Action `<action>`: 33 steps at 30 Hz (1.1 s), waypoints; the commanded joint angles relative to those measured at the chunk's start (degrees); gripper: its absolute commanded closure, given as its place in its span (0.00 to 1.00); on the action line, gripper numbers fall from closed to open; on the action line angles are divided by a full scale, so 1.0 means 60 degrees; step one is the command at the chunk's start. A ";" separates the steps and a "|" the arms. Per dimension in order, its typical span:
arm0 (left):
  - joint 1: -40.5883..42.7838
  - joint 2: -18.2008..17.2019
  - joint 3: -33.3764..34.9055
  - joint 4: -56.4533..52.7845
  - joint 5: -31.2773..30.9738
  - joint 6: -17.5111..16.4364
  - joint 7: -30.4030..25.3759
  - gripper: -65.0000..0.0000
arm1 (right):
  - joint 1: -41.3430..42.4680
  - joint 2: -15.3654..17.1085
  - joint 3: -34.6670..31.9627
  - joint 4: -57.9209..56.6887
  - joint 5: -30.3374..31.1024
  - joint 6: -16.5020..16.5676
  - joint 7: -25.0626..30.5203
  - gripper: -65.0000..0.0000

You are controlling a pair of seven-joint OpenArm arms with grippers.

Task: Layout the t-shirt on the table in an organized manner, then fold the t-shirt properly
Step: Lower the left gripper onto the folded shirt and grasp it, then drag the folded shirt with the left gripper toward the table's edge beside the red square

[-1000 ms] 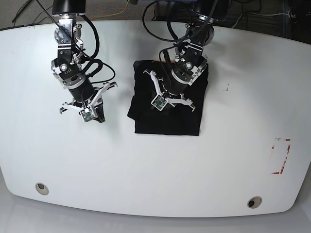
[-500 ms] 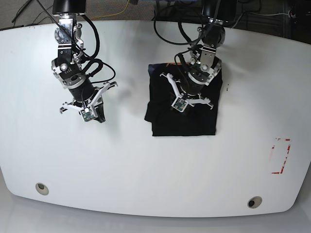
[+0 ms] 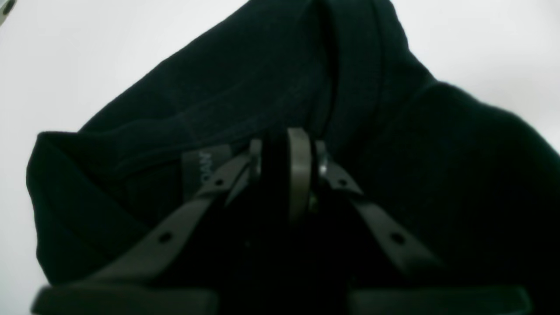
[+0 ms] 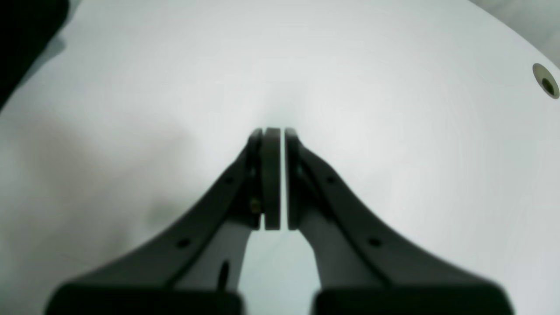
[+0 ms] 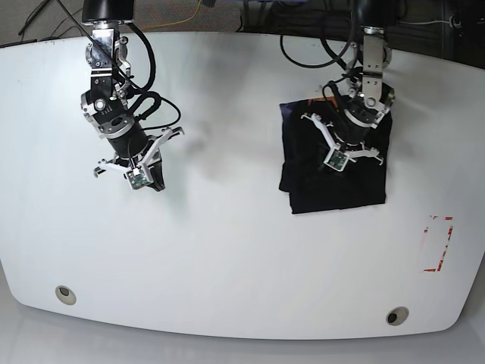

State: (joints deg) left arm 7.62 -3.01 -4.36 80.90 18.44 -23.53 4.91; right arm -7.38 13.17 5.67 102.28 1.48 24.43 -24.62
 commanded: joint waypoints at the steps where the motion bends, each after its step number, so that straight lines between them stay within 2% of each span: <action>1: 0.0130 -0.0239 -0.0775 -0.0143 0.0627 -0.0203 0.1211 0.91 | 0.0035 -0.0063 0.0029 0.0192 0.0069 -0.0034 0.0199 0.97; 4: -0.0002 -0.0327 -0.1493 -0.0143 0.0642 -0.0540 0.1182 0.91 | -0.0038 -0.0224 0.0044 0.0221 0.0054 -0.0034 0.0199 0.97; 10: -0.0207 -0.0737 -0.2167 -0.0173 0.0642 -0.0950 0.1182 0.91 | -0.0097 -0.0297 0.0029 0.0353 0.0054 -0.0034 0.0199 0.97; 21: -0.0324 -0.1397 -0.2489 -0.0143 0.0612 -0.0950 0.1182 0.91 | -0.0141 -0.0297 0.0029 0.0382 0.0040 -0.0034 0.0199 0.97; 27: -0.0324 -0.1470 -0.2504 0.0399 0.0539 -0.0950 0.1182 0.91 | -0.0111 -0.0283 0.0044 0.0382 0.0040 -0.0034 0.0199 0.97; 33: -0.0339 -0.1411 -0.2460 0.1454 0.0012 -0.0950 0.1270 0.91 | -0.0097 -0.0283 0.0044 0.0382 0.0025 -0.0034 0.0199 0.97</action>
State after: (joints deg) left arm 6.48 -11.03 -19.09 86.41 20.08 -29.67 13.76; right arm -8.64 11.07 5.67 103.20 1.28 24.45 -24.67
